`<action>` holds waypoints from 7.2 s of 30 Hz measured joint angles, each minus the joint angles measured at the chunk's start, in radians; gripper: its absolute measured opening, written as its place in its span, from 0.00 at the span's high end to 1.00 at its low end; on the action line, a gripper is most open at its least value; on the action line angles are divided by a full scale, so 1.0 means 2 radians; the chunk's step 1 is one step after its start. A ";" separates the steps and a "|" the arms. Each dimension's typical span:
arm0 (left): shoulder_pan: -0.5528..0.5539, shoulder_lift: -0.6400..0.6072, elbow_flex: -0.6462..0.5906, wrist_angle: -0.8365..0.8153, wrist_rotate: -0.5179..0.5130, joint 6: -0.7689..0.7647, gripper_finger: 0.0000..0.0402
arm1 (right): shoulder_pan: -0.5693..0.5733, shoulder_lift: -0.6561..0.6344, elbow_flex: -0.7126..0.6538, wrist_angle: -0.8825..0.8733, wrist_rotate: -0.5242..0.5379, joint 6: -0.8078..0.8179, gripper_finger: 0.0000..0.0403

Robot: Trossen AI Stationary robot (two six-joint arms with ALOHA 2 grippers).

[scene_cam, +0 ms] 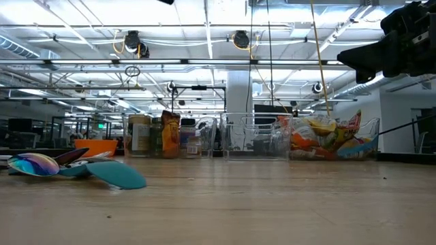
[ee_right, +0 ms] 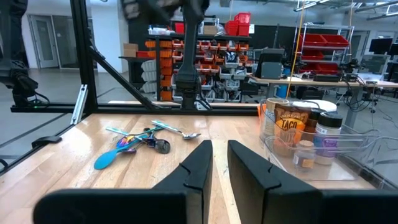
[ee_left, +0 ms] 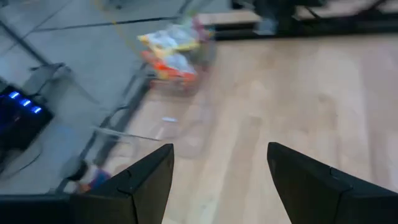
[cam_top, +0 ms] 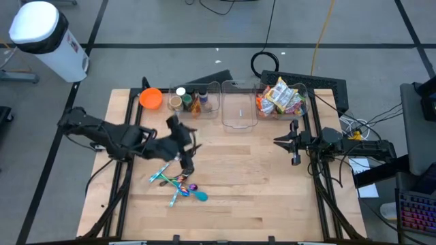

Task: Pick & Place Food Item
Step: Put the right blue pattern spoon into the center transparent bin

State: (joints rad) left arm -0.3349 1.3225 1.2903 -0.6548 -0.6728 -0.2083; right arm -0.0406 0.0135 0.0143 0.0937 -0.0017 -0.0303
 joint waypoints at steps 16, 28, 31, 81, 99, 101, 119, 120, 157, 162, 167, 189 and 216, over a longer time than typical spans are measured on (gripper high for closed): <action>-0.060 -0.142 -0.206 0.208 0.062 0.050 0.34 | 0.000 0.000 0.000 0.000 0.000 0.000 0.89; -0.071 -0.198 -0.289 0.278 0.056 -0.041 0.34 | 0.000 0.000 0.000 0.000 0.000 0.000 0.89; -0.064 -0.193 -0.289 0.278 0.050 -0.055 0.34 | 0.000 0.000 0.000 0.000 0.000 0.000 0.89; -0.008 0.092 -0.286 -0.077 0.253 -0.438 0.45 | 0.000 0.000 0.000 0.000 0.000 0.000 0.89; 0.008 0.101 -0.287 -0.038 0.265 -0.368 0.96 | 0.000 0.000 0.000 0.000 0.000 0.000 0.89; 0.009 0.101 -0.287 -0.038 0.258 -0.368 0.95 | 0.000 0.000 0.000 0.000 0.000 0.000 0.89; 0.012 0.038 -0.210 -0.044 0.099 -0.284 0.96 | 0.000 0.000 0.000 0.000 0.000 0.000 0.89; 0.012 0.037 -0.199 -0.035 0.078 -0.269 0.96 | 0.000 0.000 0.000 0.000 0.000 0.000 0.89; 0.188 0.193 -0.175 0.637 -0.040 0.278 0.96 | 0.002 0.015 0.000 0.187 0.007 0.073 0.89; 0.192 0.193 -0.175 0.654 0.017 0.268 0.96 | 0.002 0.087 0.000 0.263 0.112 0.068 0.89; 0.192 0.193 -0.175 0.655 0.022 0.262 0.95 | 0.001 0.182 0.010 0.331 0.156 0.060 0.89; 0.192 0.193 -0.175 0.646 0.031 0.260 0.96 | -0.032 0.601 0.297 0.386 0.132 0.021 0.35; 0.190 0.192 -0.175 0.637 0.093 0.207 0.87 | -0.056 0.670 0.332 0.391 0.184 0.018 0.98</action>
State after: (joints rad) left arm 0.0458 1.7061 0.9398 0.6185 -0.4869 0.2062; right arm -0.1526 1.3533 0.6785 0.8758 0.3654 0.0060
